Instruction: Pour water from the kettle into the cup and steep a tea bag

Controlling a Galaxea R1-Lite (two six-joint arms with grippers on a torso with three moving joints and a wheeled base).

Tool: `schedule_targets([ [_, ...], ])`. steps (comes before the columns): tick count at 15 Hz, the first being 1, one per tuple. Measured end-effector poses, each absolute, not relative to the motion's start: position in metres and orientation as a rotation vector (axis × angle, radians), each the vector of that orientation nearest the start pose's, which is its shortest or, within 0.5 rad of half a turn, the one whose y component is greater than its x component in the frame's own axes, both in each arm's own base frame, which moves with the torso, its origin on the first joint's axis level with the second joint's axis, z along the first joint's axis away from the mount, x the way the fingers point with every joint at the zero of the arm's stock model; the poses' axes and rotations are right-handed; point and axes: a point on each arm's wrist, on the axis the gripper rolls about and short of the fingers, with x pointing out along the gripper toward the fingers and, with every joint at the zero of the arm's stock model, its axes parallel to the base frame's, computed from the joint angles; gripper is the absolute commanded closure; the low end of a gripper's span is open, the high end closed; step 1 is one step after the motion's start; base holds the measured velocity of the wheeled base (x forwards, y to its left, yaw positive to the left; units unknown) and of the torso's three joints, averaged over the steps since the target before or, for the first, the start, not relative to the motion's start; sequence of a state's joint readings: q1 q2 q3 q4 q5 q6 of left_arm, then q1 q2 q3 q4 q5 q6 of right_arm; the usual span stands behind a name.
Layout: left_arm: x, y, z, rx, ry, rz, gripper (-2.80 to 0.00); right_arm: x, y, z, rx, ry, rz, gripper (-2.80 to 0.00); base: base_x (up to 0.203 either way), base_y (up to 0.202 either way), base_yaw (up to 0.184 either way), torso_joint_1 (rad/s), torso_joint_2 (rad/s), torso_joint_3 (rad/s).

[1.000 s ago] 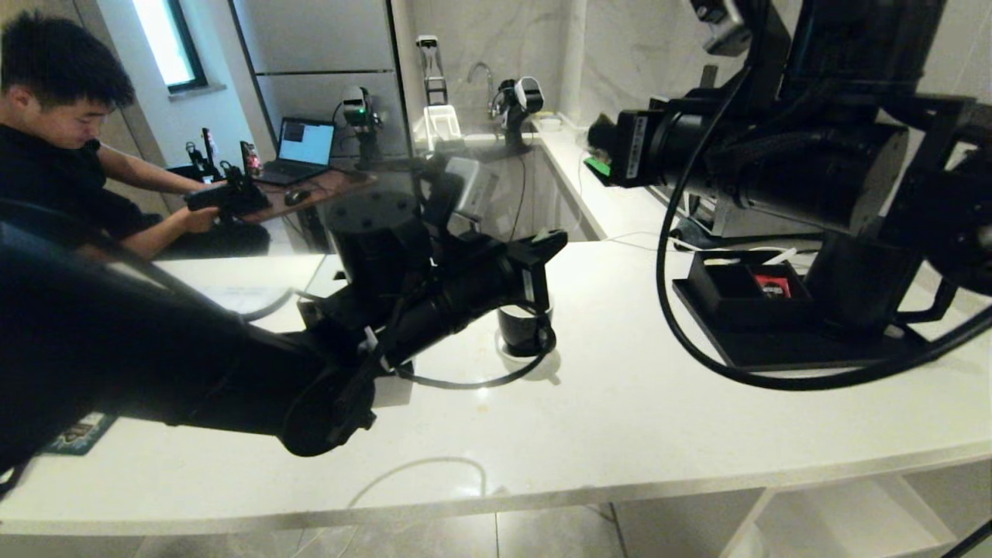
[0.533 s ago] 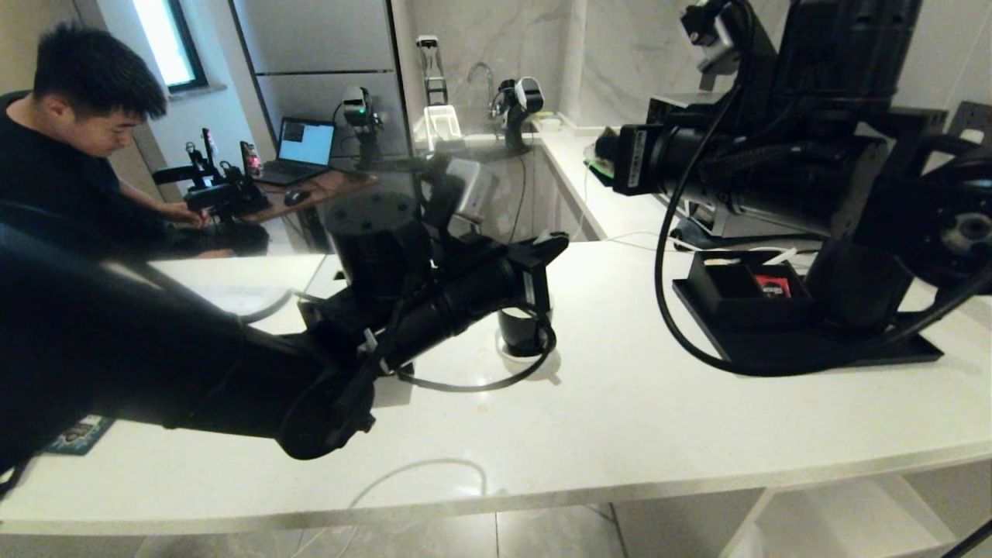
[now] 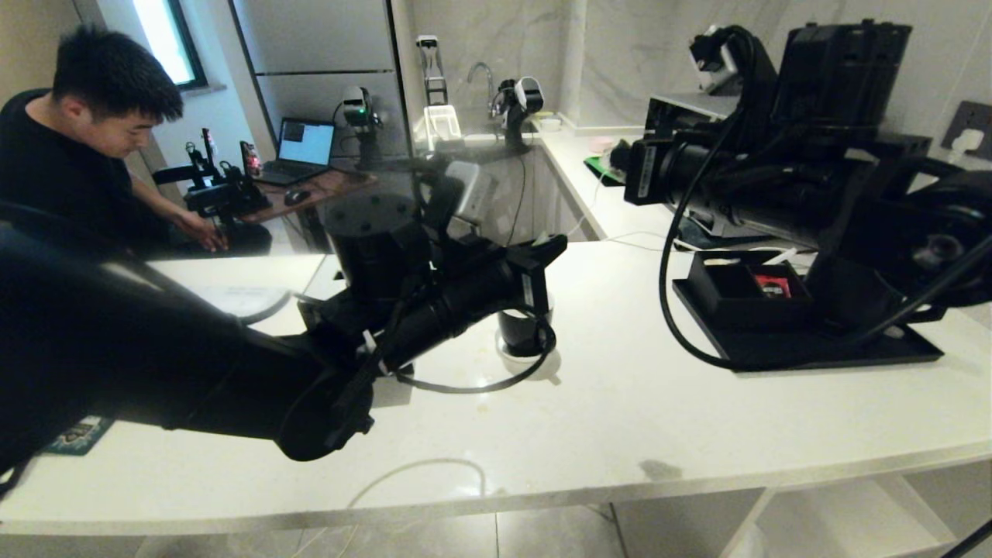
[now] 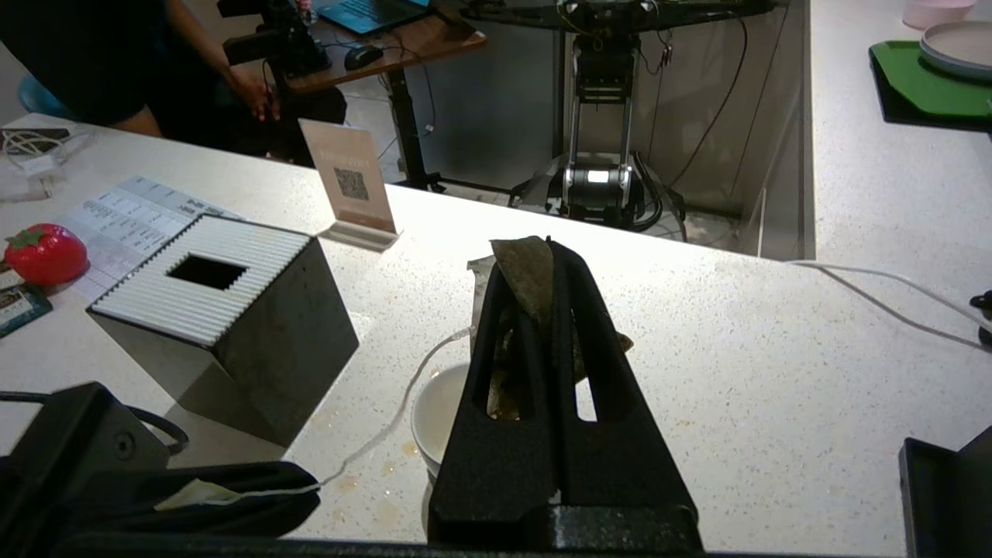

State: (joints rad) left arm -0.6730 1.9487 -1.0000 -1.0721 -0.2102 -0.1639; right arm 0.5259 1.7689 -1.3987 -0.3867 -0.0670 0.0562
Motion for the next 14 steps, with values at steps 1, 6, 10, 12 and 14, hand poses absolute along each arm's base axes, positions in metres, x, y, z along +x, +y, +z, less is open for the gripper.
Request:
schedule_targets([
  [1, 0.29, -0.238, 0.194, -0.183, -0.051, -0.891, 0.0, 0.305, 0.175, 0.3, 0.057, 0.007, 0.457, 0.0, 0.0, 0.0, 0.0, 0.0, 0.0, 0.0],
  [6, 0.29, -0.237, 0.195, -0.183, -0.055, -0.892, 0.0, 0.306, 0.175, 0.288, 0.046, 0.041, 0.455, 0.0, 0.0, 0.0, 0.0, 0.0, 0.0, 0.0],
  [10, 0.29, -0.237, 0.195, -0.183, -0.054, -0.892, 0.0, 0.307, 0.175, 0.285, 0.042, 0.052, 0.453, 0.0, 0.0, 0.0, 0.0, 0.0, 0.0, 0.0],
  [12, 0.29, -0.237, 0.195, -0.183, -0.055, -0.891, 0.0, 0.307, 0.175, 0.282, 0.039, 0.061, 0.454, 0.0, 0.0, 0.0, 0.0, 0.0, 0.0, 0.0],
  [14, 0.29, -0.237, 0.195, -0.184, -0.055, -0.892, 0.0, 0.307, 0.175, 0.28, 0.036, 0.069, 0.456, 0.0, 0.0, 0.0, 0.0, 0.0, 0.0, 0.0],
])
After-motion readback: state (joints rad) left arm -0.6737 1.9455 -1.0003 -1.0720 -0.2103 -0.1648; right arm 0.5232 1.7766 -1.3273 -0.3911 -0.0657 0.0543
